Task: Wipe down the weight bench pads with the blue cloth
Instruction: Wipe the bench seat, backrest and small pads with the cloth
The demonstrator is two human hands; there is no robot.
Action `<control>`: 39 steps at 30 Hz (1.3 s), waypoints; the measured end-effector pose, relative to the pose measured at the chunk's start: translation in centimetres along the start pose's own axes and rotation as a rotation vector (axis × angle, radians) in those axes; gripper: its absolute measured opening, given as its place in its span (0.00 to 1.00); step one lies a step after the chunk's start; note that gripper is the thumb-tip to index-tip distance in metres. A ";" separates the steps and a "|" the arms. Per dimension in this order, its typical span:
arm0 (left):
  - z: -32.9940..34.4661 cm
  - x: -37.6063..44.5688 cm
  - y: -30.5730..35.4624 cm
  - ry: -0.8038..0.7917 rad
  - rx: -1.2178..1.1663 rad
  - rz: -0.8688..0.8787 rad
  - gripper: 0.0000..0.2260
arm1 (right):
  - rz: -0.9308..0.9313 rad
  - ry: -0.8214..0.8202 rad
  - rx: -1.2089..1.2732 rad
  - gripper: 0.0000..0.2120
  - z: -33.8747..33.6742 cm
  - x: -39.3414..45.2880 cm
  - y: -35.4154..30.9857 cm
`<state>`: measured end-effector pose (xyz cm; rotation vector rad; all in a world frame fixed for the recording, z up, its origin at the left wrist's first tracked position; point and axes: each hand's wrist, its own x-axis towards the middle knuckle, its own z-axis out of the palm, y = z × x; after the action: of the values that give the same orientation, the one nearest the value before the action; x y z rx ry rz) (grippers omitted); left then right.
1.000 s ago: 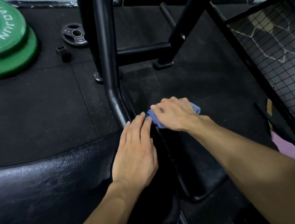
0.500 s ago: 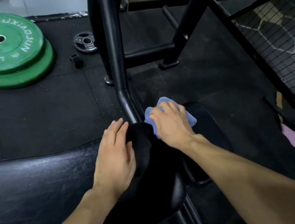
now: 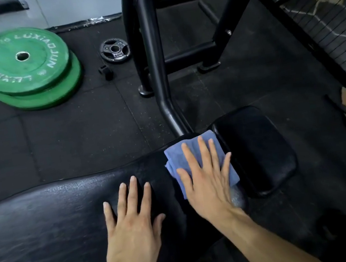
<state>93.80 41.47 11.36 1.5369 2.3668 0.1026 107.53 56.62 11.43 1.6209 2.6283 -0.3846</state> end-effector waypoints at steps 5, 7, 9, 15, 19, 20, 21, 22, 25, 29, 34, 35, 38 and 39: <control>-0.2 -0.1 0.0 -0.033 0.028 0.015 0.32 | 0.091 -0.006 -0.106 0.31 0.8 -0.6 -2.6; -0.3 -0.1 -0.1 -0.045 0.031 0.014 0.31 | 0.027 -0.004 -0.127 0.30 1.3 -3.7 -3.1; -0.5 0.0 -0.1 -0.055 0.033 0.025 0.30 | -0.032 0.005 -0.124 0.30 1.9 -7.6 -3.5; -0.7 -0.2 -1.2 -0.036 0.035 0.072 0.32 | -0.118 -0.014 -0.191 0.34 3.1 -12.3 -4.6; -0.7 -0.3 -1.5 0.002 -0.018 0.065 0.31 | -0.145 -0.047 -0.197 0.32 2.1 -8.3 -4.6; -0.6 -0.3 -1.4 0.027 -0.025 0.067 0.29 | -0.154 -0.052 -0.199 0.31 1.9 -7.0 -4.6; -0.4 -0.4 -1.4 0.044 -0.035 0.067 0.28 | -0.161 -0.056 -0.203 0.31 1.9 -5.6 -4.6; -0.2 -0.4 -1.4 0.049 -0.047 0.068 0.28 | -0.164 -0.059 -0.203 0.31 1.8 -4.1 -4.7; 0.0 -0.3 -1.3 0.015 -0.080 0.056 0.30 | -0.147 -0.071 -0.187 0.31 1.5 0.2 -5.1; 0.0 -0.3 -1.1 -0.037 -0.080 0.038 0.32 | -0.092 -0.161 -0.175 0.29 0.5 4.7 -5.9; 0.1 -0.4 -1.3 -0.057 -0.058 0.067 0.33 | -0.030 -0.140 -0.163 0.30 0.0 6.8 -6.6; 0.1 -0.4 -1.3 -0.059 -0.051 0.064 0.33 | -0.036 -0.116 -0.163 0.32 0.2 6.4 -6.5; 0.1 -0.5 -1.2 -0.054 -0.031 0.058 0.32 | -0.049 -0.080 -0.148 0.33 0.5 5.0 -5.9; 0.1 -0.6 -1.2 -0.056 -0.021 0.062 0.32 | -0.049 -0.076 -0.149 0.33 0.6 4.5 -5.5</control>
<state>92.96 40.45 11.14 1.5826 2.2685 0.0974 100.52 58.07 11.27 1.4708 2.5764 -0.2396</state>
